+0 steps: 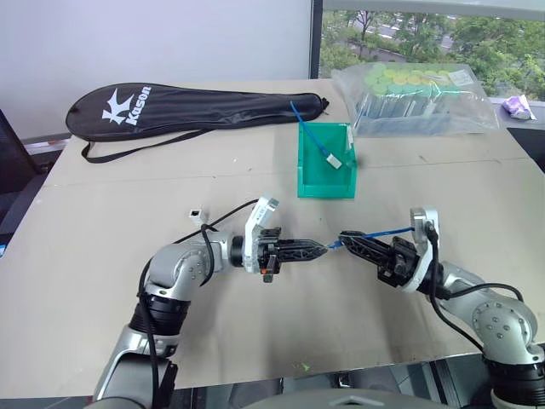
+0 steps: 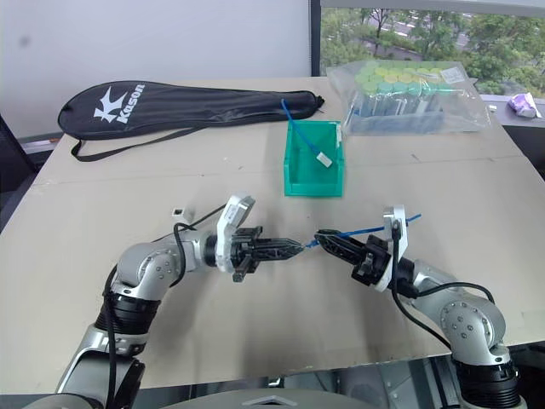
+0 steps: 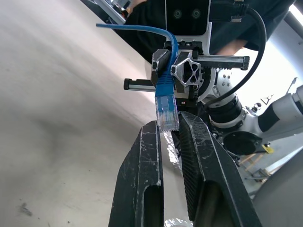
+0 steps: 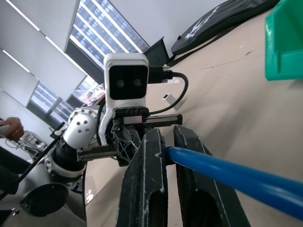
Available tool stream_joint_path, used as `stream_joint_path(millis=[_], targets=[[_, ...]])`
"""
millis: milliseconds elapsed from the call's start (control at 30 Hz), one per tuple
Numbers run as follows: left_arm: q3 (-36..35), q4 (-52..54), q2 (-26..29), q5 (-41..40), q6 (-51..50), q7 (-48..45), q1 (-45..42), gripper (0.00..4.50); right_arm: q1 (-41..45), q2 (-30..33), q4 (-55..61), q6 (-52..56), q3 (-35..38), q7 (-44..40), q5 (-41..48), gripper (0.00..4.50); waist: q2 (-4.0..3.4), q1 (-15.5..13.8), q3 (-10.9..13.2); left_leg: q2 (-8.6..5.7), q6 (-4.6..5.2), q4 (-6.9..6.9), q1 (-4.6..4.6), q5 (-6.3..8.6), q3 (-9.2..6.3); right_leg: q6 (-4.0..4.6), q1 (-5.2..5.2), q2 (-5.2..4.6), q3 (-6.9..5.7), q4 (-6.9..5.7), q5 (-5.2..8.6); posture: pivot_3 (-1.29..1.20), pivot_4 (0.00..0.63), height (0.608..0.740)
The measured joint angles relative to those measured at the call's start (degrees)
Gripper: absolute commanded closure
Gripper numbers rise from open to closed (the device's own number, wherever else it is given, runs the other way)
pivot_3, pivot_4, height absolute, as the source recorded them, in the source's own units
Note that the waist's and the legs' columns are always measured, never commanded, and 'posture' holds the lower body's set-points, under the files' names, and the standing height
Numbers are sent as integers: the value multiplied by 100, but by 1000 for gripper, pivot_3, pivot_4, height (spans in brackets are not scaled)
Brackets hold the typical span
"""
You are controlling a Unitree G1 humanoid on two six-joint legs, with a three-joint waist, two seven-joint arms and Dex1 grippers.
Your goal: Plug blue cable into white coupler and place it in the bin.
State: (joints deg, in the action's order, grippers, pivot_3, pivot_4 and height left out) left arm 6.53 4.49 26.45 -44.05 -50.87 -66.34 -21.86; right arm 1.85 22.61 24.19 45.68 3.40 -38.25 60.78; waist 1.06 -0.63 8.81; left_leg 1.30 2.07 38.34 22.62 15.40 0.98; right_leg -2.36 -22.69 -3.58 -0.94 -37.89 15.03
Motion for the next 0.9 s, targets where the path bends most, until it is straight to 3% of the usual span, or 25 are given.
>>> stream_joint_path(millis=[33,133,200,467,567,667,900], targets=[[2,21,8,12,77,-9,39,3496,19,-6,-4,19,-2,2,12,4500,0,1,0,0,0,0,0,0,0,0,0,0,1,0,0,0,150,740],[29,282,53,100,267,27,235,2608,106,-60,-2,122,-165,-26,105,4500,-1,17,1,3,0,-2,0,0,0,0,-1,-1,4,1,0,0,150,740],[23,449,73,130,332,164,396,1787,163,-41,-5,143,-170,-43,129,4500,-2,13,1,3,0,-1,0,0,0,0,-1,-2,4,2,0,0,150,740],[-475,2175,447,351,803,1119,2143,1787,632,194,-343,147,82,-235,150,4500,-4,43,3,5,0,-5,1,0,-1,2,-2,-17,5,5,0,0,150,740],[-731,2731,154,807,1430,1790,2742,1787,813,205,-467,61,88,-334,43,4500,-4,18,3,2,0,-5,1,0,2,2,-1,-45,7,9,-1,0,150,740],[-998,3509,-385,1834,2530,2829,3939,1787,961,250,-648,-251,81,-571,-329,4500,-3,30,2,1,4,-9,4,3,12,2,-1,-54,15,25,-1,0,150,740],[-1667,3817,-1610,3861,4115,4990,5214,1787,1304,120,-929,-708,-151,-907,-898,4500,-4,-19,3,0,7,-9,7,5,12,23,-1,-57,11,30,10,0,150,740]])
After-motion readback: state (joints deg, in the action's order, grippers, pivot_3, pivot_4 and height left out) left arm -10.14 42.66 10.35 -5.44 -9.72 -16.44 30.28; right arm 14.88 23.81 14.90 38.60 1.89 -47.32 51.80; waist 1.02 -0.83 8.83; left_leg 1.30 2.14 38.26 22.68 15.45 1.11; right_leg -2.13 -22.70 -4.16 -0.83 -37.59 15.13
